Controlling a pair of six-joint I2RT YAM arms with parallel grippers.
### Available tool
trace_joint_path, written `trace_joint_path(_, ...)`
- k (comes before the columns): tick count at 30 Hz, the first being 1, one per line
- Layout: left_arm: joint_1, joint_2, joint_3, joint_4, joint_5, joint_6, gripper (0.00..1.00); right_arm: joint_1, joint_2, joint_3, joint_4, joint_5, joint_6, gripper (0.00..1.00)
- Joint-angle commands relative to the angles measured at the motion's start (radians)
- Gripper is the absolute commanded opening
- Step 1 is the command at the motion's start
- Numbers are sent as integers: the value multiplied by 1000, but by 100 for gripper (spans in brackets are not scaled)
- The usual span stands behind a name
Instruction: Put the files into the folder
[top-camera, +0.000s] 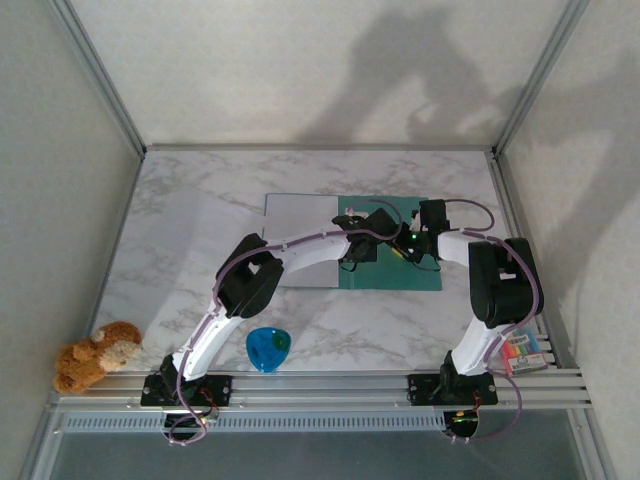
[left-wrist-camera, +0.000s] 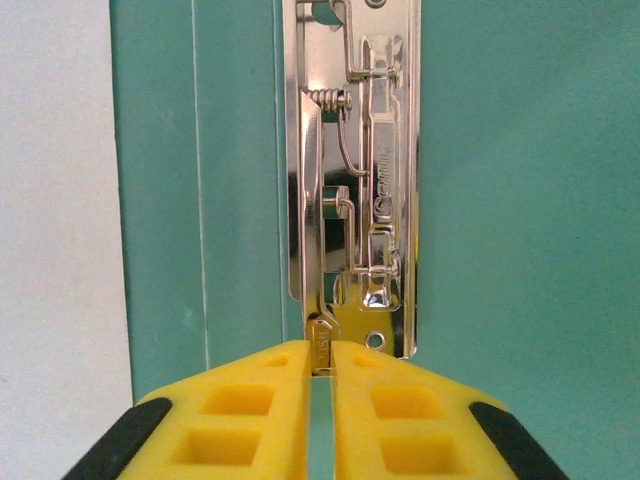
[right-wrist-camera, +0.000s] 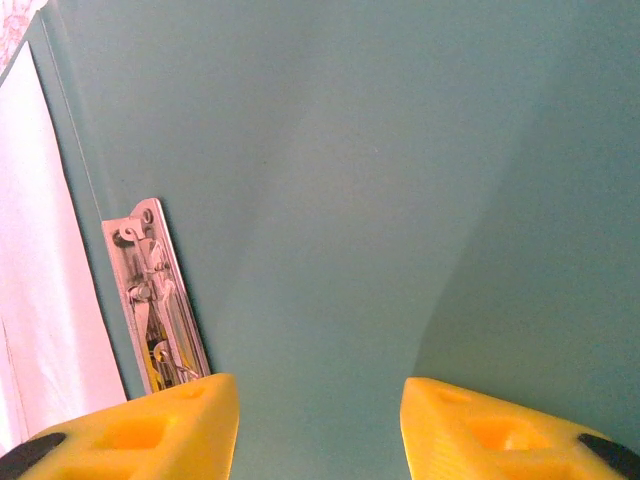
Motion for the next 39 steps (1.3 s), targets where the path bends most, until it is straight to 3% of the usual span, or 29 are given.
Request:
trace_joint_path(1, 8, 45, -6, 1, 21, -2, 15, 12, 49, -1, -70, -18, 0, 47)
trace_joint_path(39, 8, 92, -9, 74, 143, -3, 16, 30, 81, -5, -62, -56, 19, 47)
